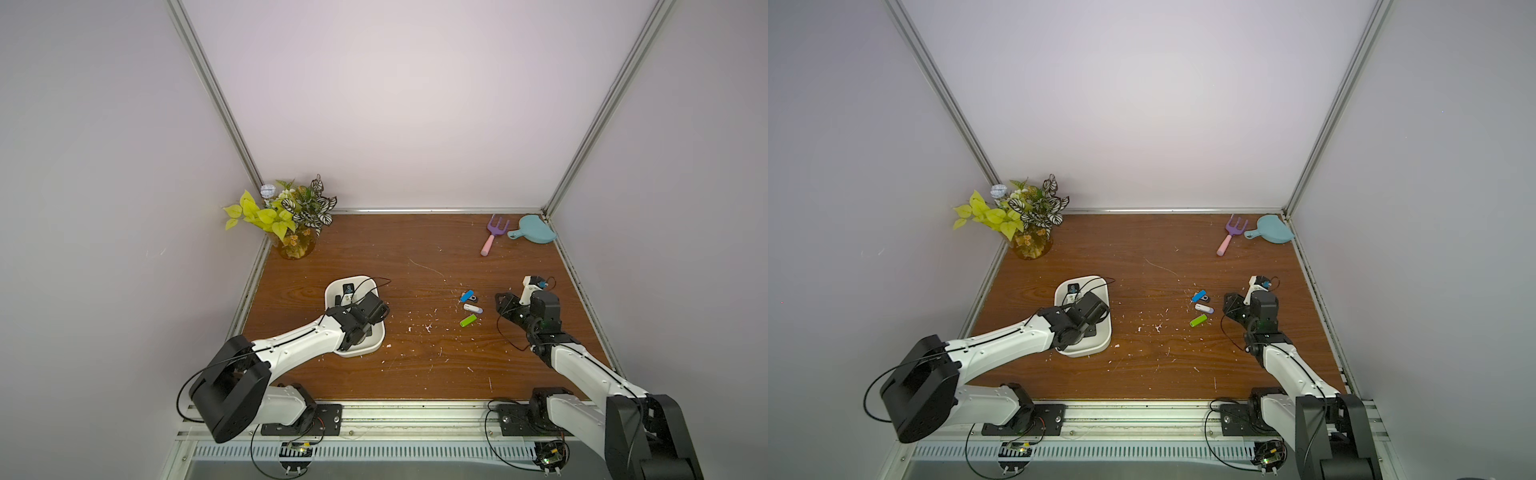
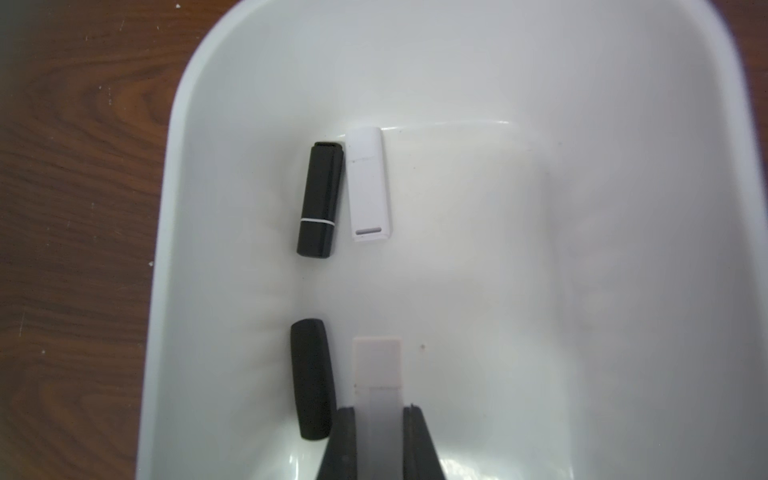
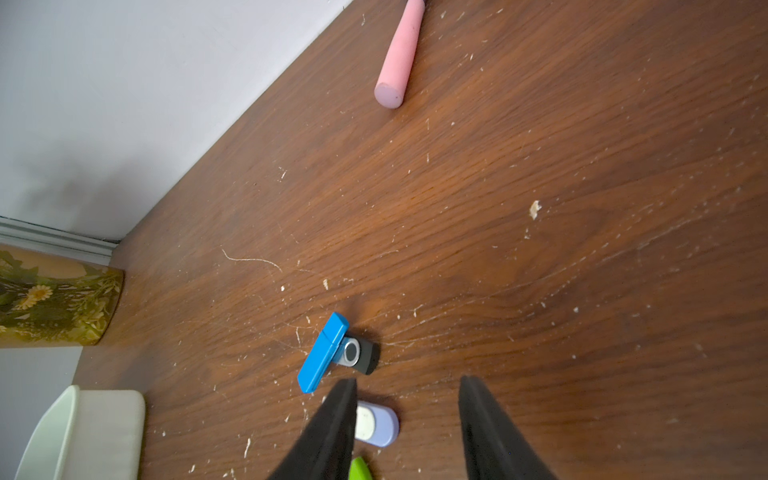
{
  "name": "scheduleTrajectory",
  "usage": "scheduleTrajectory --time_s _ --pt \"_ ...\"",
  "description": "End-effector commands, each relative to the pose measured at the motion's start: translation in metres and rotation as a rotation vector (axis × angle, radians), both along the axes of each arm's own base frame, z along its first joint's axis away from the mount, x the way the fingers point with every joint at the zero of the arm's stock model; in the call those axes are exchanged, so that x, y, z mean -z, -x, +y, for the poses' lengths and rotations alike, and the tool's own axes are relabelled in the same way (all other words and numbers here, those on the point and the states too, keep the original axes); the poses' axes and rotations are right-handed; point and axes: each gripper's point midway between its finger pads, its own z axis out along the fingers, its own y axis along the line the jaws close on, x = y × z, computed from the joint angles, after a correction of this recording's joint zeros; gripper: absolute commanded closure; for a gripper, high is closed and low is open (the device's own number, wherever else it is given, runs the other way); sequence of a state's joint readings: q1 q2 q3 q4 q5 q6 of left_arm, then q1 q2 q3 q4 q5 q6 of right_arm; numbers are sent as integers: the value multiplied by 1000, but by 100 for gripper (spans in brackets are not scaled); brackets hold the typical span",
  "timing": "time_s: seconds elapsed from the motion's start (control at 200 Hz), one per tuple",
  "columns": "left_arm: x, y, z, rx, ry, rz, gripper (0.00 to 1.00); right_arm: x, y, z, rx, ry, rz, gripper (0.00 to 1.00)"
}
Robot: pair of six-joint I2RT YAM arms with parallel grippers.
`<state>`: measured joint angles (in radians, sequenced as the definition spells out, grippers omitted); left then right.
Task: Put the usb flash drive into the storage box
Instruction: Place the USB flash in the storage box.
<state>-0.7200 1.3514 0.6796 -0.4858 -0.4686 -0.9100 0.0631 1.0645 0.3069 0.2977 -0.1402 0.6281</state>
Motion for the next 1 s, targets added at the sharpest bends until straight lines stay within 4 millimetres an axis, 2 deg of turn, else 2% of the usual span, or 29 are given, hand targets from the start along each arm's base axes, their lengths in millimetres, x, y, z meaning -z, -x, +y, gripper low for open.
scheduleTrajectory --time_s 0.0,0.265,0.641,0.856,0.951,0.996 --pt "4 -9 1 -22 24 -33 100 -1 -3 0 -2 -10 -16 54" --pt "25 -4 8 -29 2 17 100 1 -3 1 -5 -11 -10 54" --pt "35 -3 15 -39 -26 38 99 1 -3 3 -11 -17 -8 54" --pt "34 -3 18 -38 -47 42 88 1 -3 2 -8 -17 -10 54" --pt "33 -4 19 -35 -48 41 78 2 -4 3 -10 -19 -7 54" --pt "31 -4 18 -32 -48 41 76 3 -4 3 -12 -21 -4 54"
